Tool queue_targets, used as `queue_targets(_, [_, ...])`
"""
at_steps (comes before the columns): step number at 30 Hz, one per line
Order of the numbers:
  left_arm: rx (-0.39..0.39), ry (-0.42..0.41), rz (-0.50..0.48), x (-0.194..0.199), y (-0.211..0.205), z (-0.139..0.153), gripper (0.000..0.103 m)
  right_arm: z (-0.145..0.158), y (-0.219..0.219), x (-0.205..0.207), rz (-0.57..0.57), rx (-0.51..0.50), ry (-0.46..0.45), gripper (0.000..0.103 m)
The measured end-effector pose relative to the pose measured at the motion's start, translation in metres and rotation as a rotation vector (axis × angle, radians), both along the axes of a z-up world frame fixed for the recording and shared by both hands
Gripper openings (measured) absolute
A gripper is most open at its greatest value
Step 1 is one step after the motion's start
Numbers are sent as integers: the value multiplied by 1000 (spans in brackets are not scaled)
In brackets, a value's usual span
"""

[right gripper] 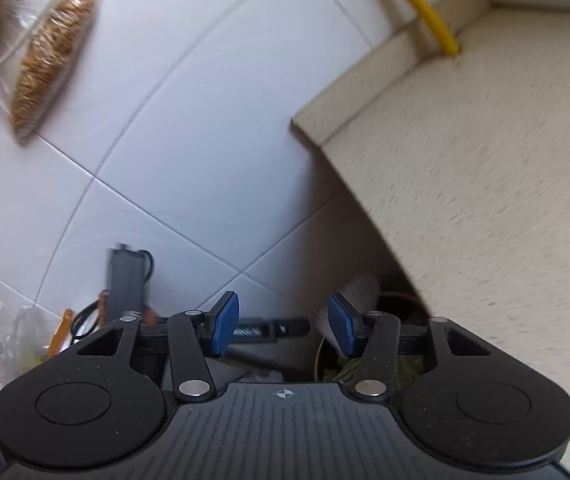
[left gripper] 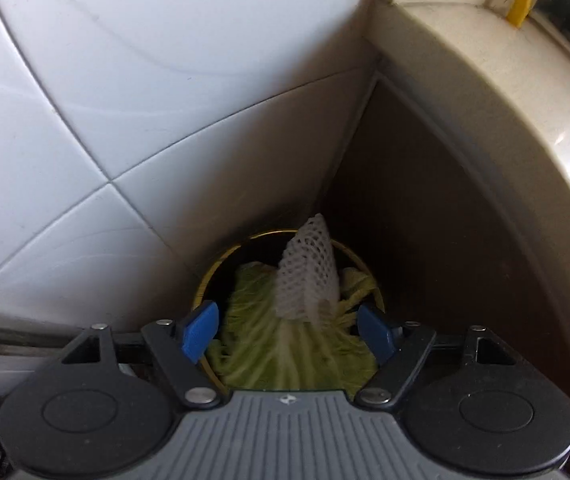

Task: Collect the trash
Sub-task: 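Open both tools to drop the foam net and cabbage leaf into the bin, then move both open tools back up over the counter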

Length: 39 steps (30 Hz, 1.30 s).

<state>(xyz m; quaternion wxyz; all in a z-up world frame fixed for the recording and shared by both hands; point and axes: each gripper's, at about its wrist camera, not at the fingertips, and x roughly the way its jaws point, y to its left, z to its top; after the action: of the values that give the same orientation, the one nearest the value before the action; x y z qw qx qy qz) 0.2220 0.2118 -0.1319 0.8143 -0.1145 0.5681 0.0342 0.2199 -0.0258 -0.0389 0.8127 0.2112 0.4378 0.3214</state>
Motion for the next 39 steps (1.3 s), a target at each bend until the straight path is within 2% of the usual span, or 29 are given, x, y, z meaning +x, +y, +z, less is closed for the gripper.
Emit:
queue_targets(5, [-94,-96,-6,-17,-13,31,75,27,-42,-31,-96,-43,-97,60])
queue_targets(9, [-164,-127,-21,-22,-28,46,75,35,-77,-53,-223,-289,-221,68])
queue_targets(12, [-198,-147,-39,-25,-44,56,75,25,-103,-59,-307,-438,-228,68])
queue_targets(15, [-229,-157,-56,-26,-57,66,75,16,-123,-59,-341,-414,-207,68])
queue_targets(18, [-235,-184,-101,-27,-72,79,75,7,-122,-47,-345,-487,-237,67])
queue_targets(23, [-220,-324,-197,-22,-101,109,76,-8,-122,-32,-318,-460,-197,66])
queue_targets(26, [-168,-419,-276,-19,-125,123,77,-6,-118,-37,-237,-365,-172,67])
queue_targets(28, [-126,-475,-331,-19,-143,131,82,-2,-118,-42,-184,-246,-140,67])
queue_targets(30, [-86,-504,-394,-18,-164,137,82,9,-130,-49,-189,-100,-136,66])
queue_targets(31, [-74,-518,-432,-19,-175,140,82,17,-138,-54,-226,-95,-164,69])
queue_targets(34, [-19,-568,-522,-26,-211,146,82,37,-159,-65,-341,-240,-252,72])
queue_targets(36, [-13,-579,-534,-26,-226,150,82,40,-174,-65,-401,-325,-262,72])
queue_targets(39, [-34,-567,-519,-27,-235,152,82,37,-190,-61,-446,-336,-250,72])
